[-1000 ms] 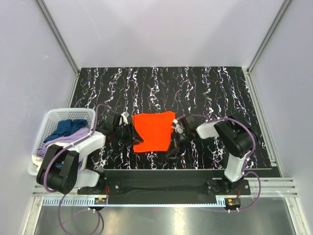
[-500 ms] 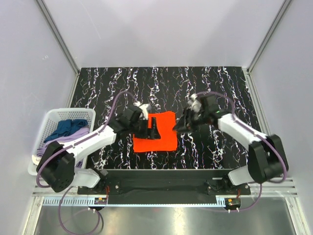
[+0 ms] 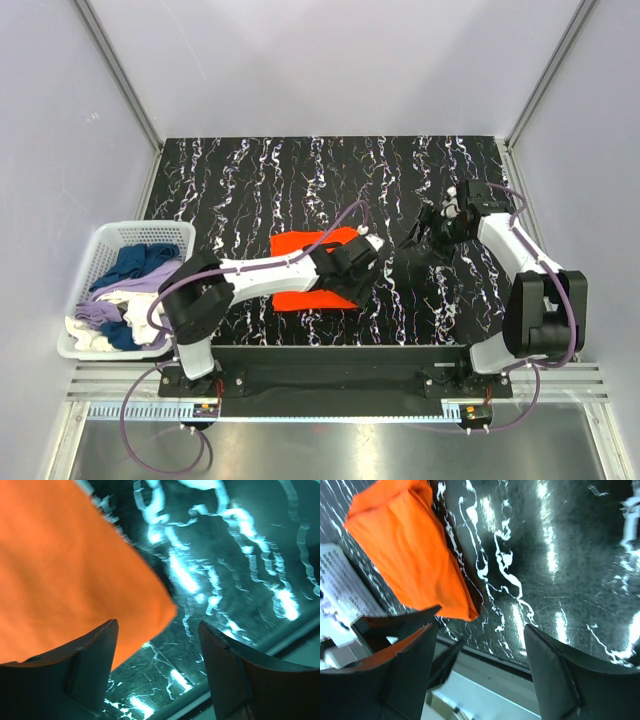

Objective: Fold and stack the t-shirts
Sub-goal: Neatly place the folded tshirt to the corner

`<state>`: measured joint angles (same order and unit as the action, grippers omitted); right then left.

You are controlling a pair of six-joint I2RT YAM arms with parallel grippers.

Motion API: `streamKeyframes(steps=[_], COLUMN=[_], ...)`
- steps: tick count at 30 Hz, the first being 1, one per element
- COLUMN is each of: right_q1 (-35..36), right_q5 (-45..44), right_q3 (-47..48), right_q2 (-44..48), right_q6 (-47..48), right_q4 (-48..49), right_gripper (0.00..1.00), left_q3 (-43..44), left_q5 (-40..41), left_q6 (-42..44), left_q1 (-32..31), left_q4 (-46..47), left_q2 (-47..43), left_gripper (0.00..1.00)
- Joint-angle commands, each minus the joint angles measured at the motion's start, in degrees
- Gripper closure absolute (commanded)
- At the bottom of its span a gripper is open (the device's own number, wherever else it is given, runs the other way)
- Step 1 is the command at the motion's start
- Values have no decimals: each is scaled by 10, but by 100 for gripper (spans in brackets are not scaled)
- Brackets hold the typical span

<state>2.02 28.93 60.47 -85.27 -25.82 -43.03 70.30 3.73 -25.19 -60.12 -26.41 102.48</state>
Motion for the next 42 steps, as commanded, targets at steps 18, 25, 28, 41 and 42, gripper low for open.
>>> streamKeyframes(steps=[18, 25, 28, 41, 42], right_q1=[123, 126, 132, 166, 167], right_q5=[67, 116, 130, 119, 113], right_q3=[152, 158, 117, 103, 105], right_q2=[-300, -350, -336, -350, -357], right_q6=[77, 112, 104, 101, 97], right_q4=[273, 297, 339, 323, 321], right_gripper=[16, 30, 30, 29, 32], left_q3=[-197, -235, -238, -228, -229], left_q5=[-23, -22, -28, -48, -49], left_q6=[-60, -77, -77, -70, -71], left_q1=[209, 223, 231, 244, 245], left_q4=[-80, -95, -91, -81, -82], left_q2=[-436, -483, -482, -468, -471], left_gripper=[26, 24, 23, 22, 22])
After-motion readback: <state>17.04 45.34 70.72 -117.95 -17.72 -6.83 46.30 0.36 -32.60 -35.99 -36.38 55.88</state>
